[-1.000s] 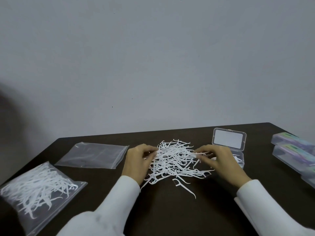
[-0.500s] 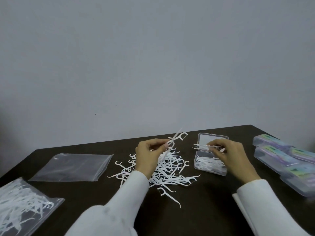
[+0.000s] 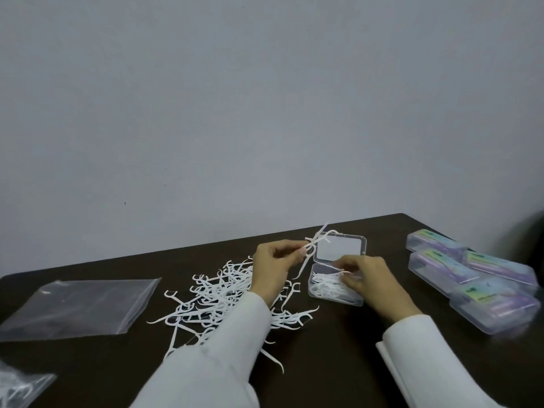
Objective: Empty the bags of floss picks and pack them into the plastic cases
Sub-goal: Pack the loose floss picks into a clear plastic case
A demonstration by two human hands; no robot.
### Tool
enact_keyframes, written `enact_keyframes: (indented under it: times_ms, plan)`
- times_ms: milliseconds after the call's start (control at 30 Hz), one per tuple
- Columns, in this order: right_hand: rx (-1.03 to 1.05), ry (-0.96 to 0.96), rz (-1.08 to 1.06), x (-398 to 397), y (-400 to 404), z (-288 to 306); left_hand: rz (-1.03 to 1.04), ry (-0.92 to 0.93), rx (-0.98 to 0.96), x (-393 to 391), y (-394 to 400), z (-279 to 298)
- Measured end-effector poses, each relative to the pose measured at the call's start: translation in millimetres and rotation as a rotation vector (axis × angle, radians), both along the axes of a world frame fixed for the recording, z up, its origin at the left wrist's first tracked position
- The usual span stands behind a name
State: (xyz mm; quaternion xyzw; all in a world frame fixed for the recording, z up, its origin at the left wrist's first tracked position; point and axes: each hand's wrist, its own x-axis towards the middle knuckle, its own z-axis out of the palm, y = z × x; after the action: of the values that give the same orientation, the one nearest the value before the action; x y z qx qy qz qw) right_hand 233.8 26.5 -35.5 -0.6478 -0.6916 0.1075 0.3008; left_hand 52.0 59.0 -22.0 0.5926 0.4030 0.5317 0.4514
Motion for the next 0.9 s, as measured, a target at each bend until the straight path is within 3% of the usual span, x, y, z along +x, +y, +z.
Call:
enact_keyframes:
  times_ms: [333, 533, 667, 900]
  plan:
    - [0.17, 0.123, -0.203, 22, -10, 9, -0.039, 0.127, 0.041, 18, 8, -9]
    - [-0.117, 0.272, -0.172, 31, -11, 6, -0.056, 0.161, 0.056, 28, 11, -12]
    - [-0.15, 0.368, -0.183, 29, -11, 5, -0.06, 0.185, 0.059, 30, 11, -14]
    - [-0.011, 0.272, -0.106, 16, -8, 5, -0.027, 0.155, 0.075, 25, 13, -15]
